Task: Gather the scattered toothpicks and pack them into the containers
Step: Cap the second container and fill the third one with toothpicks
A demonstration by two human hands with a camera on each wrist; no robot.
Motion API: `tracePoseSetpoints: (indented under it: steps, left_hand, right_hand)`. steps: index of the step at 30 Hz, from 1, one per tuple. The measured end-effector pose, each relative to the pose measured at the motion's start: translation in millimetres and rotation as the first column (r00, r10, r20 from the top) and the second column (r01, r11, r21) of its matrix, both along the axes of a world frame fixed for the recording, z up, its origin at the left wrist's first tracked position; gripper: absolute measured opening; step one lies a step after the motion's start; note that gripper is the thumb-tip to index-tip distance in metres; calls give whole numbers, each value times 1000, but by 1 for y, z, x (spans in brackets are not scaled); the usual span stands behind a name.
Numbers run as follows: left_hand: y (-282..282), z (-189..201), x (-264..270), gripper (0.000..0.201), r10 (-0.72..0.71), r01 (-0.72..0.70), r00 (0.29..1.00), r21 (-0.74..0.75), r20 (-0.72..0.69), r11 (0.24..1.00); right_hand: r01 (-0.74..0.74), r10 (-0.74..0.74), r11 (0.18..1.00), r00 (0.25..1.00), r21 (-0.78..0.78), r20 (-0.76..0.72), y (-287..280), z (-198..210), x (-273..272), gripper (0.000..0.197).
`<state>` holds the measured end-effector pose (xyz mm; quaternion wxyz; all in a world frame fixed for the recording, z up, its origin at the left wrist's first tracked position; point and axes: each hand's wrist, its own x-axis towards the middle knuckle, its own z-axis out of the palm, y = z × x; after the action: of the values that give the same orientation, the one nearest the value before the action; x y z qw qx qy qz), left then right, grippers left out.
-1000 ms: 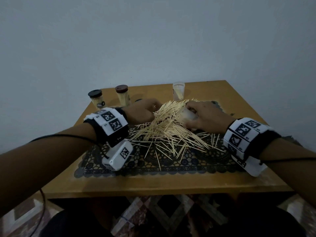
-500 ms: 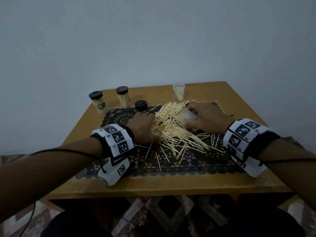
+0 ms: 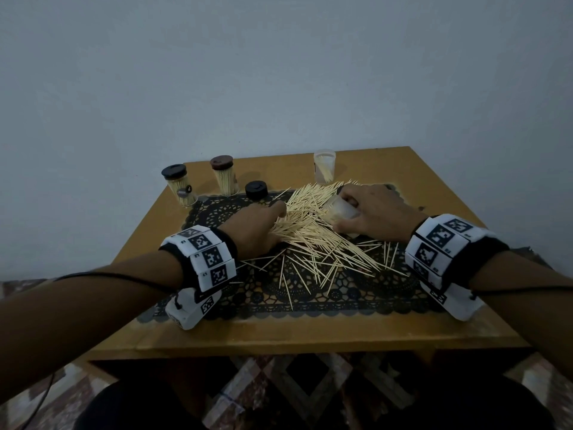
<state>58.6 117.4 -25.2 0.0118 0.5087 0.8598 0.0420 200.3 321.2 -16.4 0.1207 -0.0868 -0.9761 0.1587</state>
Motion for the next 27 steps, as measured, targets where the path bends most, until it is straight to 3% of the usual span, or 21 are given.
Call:
tracePoseSetpoints:
  steps: [4, 13, 19, 27]
  left_hand:
    - [0, 1, 1, 55, -36, 36, 998, -13, 49, 999]
    - [-1, 8, -11, 34, -69, 69, 997, 7, 32, 998]
    - [-4, 9, -14, 17, -107, 104, 994, 116, 15, 988]
    - [-15, 24, -26, 18, -4, -54, 976, 264, 216, 963]
  right_hand:
    - [-9, 8, 1000, 1000, 10, 9, 0, 0, 0, 52]
    - [-11, 11, 1000, 1000, 12, 10, -1, 2, 0, 52]
    - [-18, 18, 1000, 1000, 14, 14, -2, 3, 1, 47]
    - [-66, 66, 997, 998, -31, -10, -4, 3, 1, 46]
